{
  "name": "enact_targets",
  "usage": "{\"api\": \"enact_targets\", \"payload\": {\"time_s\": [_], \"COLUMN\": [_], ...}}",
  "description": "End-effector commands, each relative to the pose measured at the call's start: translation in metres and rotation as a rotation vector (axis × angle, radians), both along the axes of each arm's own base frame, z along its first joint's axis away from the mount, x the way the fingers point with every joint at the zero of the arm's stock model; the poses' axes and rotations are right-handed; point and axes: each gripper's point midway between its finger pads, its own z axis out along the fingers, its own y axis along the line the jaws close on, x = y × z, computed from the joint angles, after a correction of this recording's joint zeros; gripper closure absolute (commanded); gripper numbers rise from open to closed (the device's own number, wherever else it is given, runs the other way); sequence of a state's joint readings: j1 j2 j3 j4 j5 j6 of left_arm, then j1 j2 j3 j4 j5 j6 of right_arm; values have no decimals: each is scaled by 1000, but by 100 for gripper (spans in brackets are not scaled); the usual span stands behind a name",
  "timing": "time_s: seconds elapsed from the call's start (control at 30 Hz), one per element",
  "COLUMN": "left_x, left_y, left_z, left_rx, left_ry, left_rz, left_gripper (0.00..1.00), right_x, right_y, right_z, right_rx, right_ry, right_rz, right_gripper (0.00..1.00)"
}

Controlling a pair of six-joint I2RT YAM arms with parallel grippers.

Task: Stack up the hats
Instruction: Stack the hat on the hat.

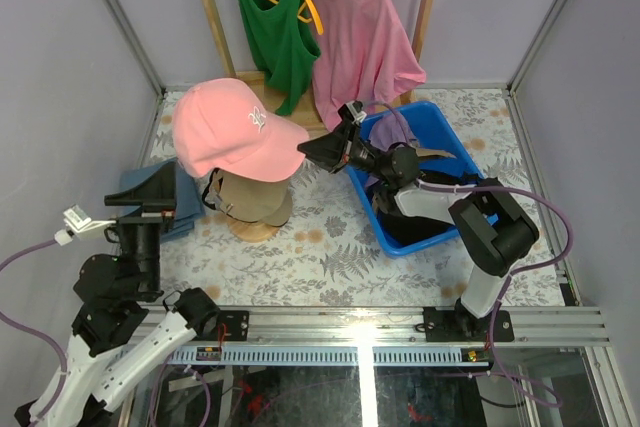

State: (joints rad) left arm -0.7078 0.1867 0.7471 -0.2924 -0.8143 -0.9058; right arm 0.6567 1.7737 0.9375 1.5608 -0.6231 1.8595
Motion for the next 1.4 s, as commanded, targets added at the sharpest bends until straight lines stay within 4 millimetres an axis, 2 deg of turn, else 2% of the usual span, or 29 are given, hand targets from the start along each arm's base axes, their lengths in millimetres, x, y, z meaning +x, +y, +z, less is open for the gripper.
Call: {"api": "enact_targets", "payload": {"time_s": [0.0, 0.23, 0.47, 0.87, 1.0, 1.13, 1.37], "left_x": [-10, -14, -19, -23, -29, -35, -41], "left_y": [27, 38, 45, 15, 6, -4, -5], "left_z": [17, 12, 16, 54, 67, 73, 59], "left_rx": [-57, -143, -253, -290, -307, -310, -354], "left_ry": [-74, -34, -5, -47, -73, -89, -83], "left_rz": [100, 131, 125, -78, -153, -233, -281], "left_gripper": [0, 0, 0, 2, 8, 18, 43], "right_x": [-40, -55, -84, -123, -134, -140, -145], "right_y": [-18, -19, -33, -38, -38, -40, -42], "right_z": [48, 53, 85, 105, 111, 116, 125], "right_rx": [132, 144, 201, 239, 254, 267, 290], "right_ry": [-169, -173, -240, -300, -322, -335, -352], "right_rz": [26, 51, 83, 155, 177, 181, 182], "right_gripper": [100, 100, 100, 100, 100, 100, 100]}}
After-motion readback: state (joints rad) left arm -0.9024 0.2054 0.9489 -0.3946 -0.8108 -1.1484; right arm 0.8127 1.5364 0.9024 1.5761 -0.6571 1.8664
